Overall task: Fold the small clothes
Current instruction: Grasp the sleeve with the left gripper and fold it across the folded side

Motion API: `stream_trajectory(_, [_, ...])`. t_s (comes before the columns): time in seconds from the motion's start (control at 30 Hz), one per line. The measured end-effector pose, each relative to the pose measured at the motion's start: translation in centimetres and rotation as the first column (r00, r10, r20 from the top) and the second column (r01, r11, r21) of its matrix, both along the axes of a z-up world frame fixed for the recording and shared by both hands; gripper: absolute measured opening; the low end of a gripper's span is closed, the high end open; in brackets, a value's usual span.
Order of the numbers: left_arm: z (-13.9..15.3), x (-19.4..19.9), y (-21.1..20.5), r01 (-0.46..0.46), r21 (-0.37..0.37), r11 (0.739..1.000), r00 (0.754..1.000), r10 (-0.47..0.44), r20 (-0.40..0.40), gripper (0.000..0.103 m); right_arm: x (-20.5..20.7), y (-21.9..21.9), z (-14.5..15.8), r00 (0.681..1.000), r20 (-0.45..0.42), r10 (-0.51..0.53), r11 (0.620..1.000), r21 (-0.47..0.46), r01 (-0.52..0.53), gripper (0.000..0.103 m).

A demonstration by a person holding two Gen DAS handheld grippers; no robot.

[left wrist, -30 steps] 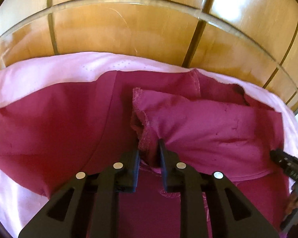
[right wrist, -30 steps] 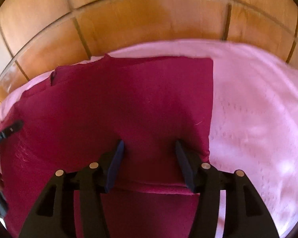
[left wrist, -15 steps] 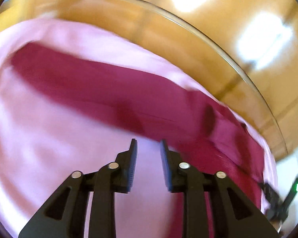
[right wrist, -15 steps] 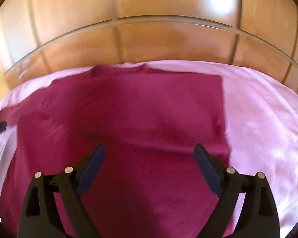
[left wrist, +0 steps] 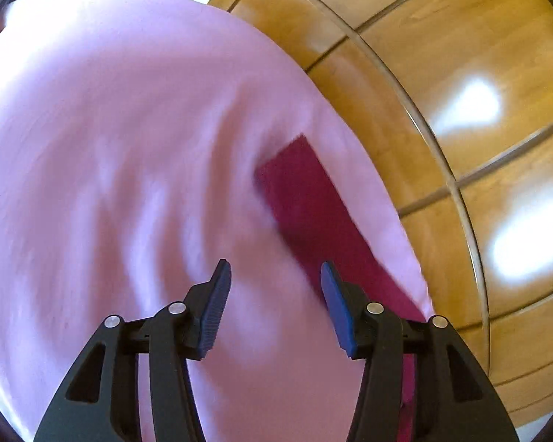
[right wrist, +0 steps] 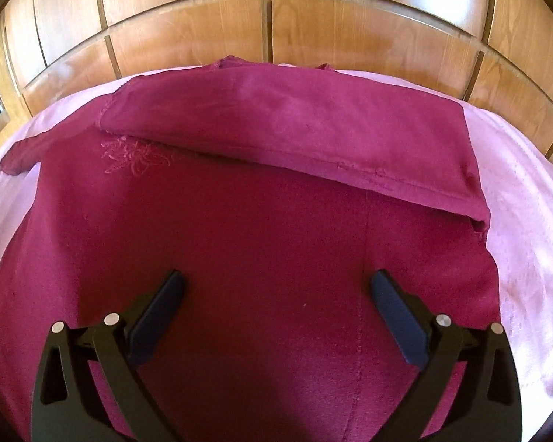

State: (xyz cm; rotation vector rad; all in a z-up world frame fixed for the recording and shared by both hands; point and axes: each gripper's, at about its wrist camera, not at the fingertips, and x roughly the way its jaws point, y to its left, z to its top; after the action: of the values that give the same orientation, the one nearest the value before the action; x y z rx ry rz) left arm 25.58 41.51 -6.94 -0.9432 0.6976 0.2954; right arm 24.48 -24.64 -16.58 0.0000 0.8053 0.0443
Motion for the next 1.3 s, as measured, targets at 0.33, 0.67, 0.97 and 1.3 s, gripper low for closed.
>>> stream_trajectory(0.33, [-1.2,7.1,1.5,-0.001,0.086,0.996,0.989,0.014,-0.145,0.045,-0.3,0.1,-0.3,1.0,0.011,-0.001,1.0,0.004,0.001,0.101])
stream_trajectory(0.67, [3.8,7.6,-4.8,0.159,0.182,0.97,0.985,-0.169,0.037,0.005,-0.5,0.0,-0.4,1.0,0.016,0.0,1.0,0.004,0.0,0.101])
stream_trajectory(0.97, [8.5,4.1,-24.0,0.493,0.324,0.807,0.806,-0.564,0.178,0.005,-0.5,-0.2,-0.4,1.0,0.017,0.007,1.0,0.017,-0.007,0.101])
stream_trajectory(1.3, [2.2,4.0,-36.6,0.689,0.329,0.646,0.688,-0.725,-0.019,0.006,-0.6,-1.3,1.5,1.0,-0.016,0.011,0.989,0.145,-0.009,0.086])
